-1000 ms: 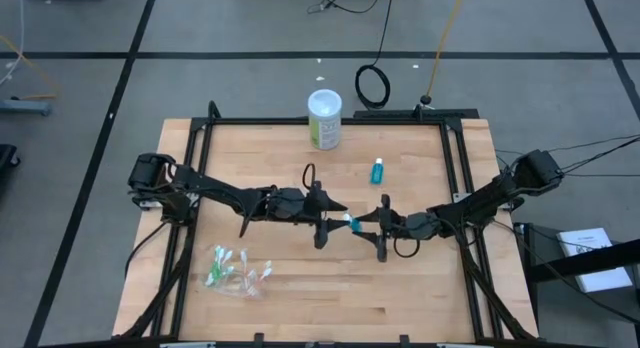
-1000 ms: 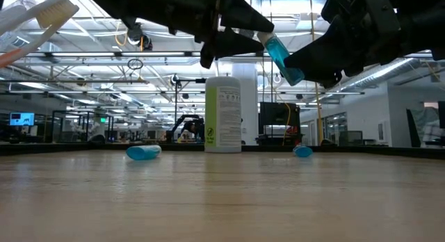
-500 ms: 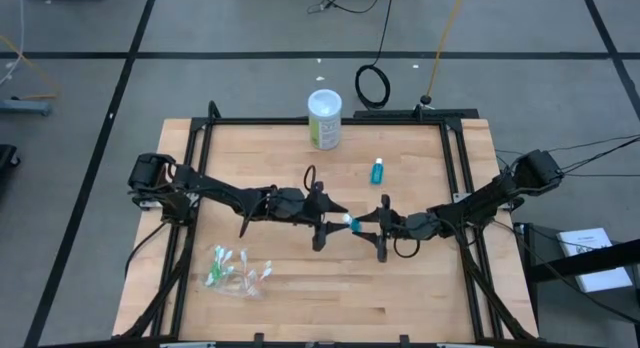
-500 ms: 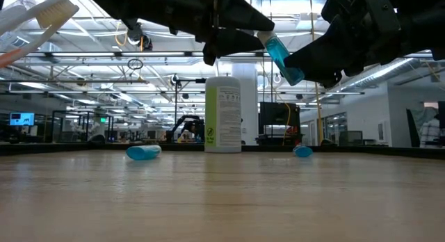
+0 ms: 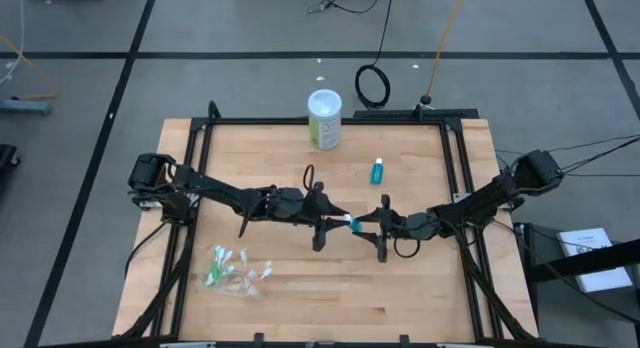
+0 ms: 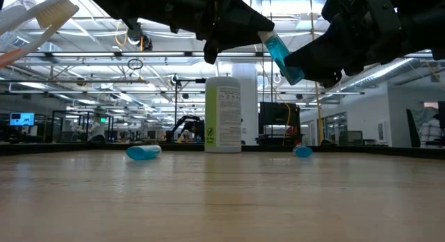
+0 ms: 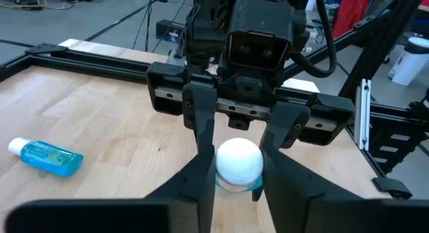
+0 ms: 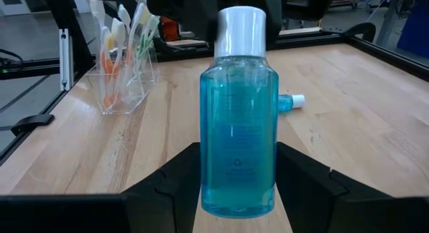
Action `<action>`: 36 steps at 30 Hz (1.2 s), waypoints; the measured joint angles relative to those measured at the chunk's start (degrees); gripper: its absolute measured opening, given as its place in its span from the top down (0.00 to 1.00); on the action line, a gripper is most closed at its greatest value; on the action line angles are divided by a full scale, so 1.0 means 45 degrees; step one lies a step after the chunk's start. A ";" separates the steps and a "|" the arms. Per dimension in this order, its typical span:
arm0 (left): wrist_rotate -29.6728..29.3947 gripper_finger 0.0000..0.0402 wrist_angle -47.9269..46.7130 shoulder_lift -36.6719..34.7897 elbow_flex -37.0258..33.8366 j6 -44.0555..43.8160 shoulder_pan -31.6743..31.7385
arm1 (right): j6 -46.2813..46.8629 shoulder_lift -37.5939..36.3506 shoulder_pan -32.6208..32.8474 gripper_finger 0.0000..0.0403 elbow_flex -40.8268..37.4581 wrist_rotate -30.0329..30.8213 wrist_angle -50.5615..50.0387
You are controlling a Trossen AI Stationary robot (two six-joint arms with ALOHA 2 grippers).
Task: Pick & Place toothbrushing station
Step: Put the blue mouthwash into the transparent organizer
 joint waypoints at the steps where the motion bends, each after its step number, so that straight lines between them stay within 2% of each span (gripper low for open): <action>1: -0.0010 0.75 0.0053 0.0000 -0.0004 -0.0069 0.0000 | 0.0005 -0.0005 0.0000 0.59 0.0000 -0.0002 0.0007; 18: 0.0191 0.77 0.0064 -0.0013 -0.0008 -0.0573 -0.0073 | 0.0298 -0.0009 0.0005 0.59 0.0000 -0.0082 0.0002; 28: 0.0273 0.77 -0.2309 -0.1829 -0.0008 -0.0503 -0.0224 | 0.0087 -0.0019 0.0219 0.59 0.0044 -0.0033 0.1044; 36: -0.0061 0.77 -0.2299 -0.1855 -0.0008 -0.0181 -0.0479 | -0.0044 -0.0009 0.0223 0.56 0.0002 -0.0621 0.1882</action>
